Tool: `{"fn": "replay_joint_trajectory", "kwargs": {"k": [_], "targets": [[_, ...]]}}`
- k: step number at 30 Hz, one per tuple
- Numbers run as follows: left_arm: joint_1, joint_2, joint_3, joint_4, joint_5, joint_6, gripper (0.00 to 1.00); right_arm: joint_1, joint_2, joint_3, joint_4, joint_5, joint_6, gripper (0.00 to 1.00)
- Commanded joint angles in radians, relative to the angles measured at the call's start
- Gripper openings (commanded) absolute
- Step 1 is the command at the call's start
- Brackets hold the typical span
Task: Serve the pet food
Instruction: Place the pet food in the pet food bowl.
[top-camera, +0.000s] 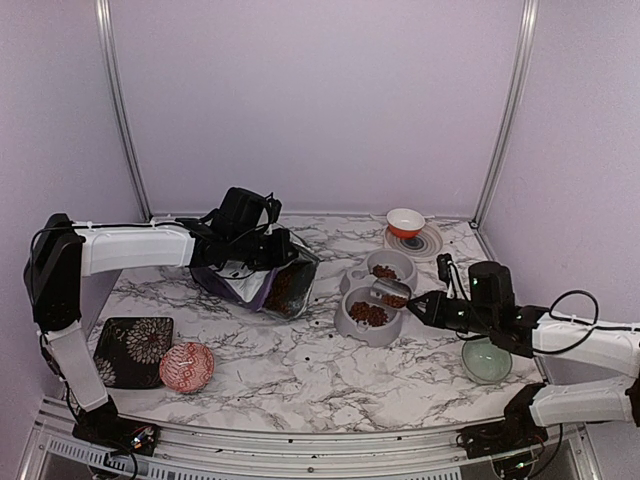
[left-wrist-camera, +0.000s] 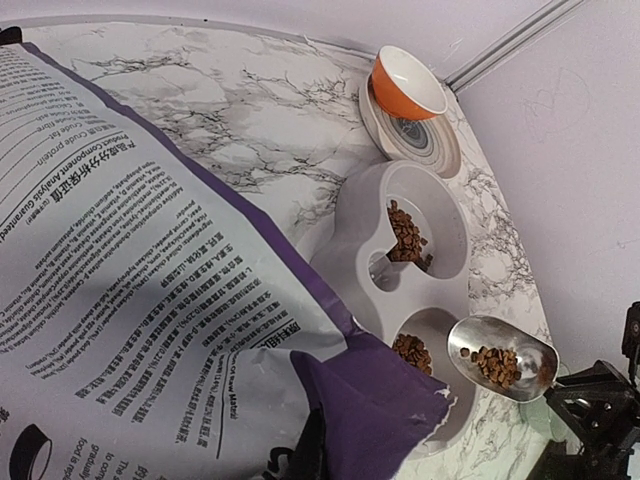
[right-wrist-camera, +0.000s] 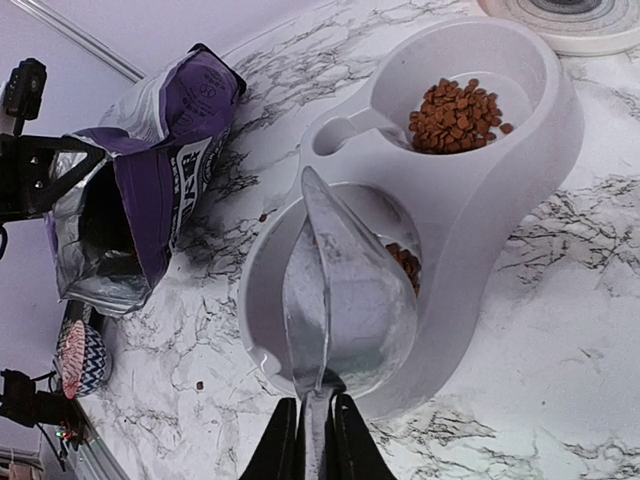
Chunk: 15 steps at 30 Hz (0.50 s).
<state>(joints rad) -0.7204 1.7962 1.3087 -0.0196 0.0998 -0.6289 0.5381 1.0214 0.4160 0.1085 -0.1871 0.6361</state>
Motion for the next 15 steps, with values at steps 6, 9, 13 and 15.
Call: {"fn": "replay_joint_trajectory", "kwargs": {"k": [6, 9, 13, 15], "targets": [[0.019, -0.008, -0.003, 0.106, -0.007, -0.005, 0.00, -0.008, 0.036, 0.097, -0.133, 0.056, -0.095, 0.00], [0.018, -0.008, -0.011, 0.114, -0.003, -0.008, 0.00, -0.008, 0.047, 0.115, -0.157, 0.064, -0.118, 0.00], [0.019, -0.010, -0.021, 0.120, -0.002, -0.012, 0.00, -0.007, 0.062, 0.148, -0.206, 0.085, -0.159, 0.00], [0.018, -0.014, -0.028, 0.124, -0.004, -0.015, 0.00, -0.006, 0.073, 0.168, -0.233, 0.093, -0.174, 0.00]]}}
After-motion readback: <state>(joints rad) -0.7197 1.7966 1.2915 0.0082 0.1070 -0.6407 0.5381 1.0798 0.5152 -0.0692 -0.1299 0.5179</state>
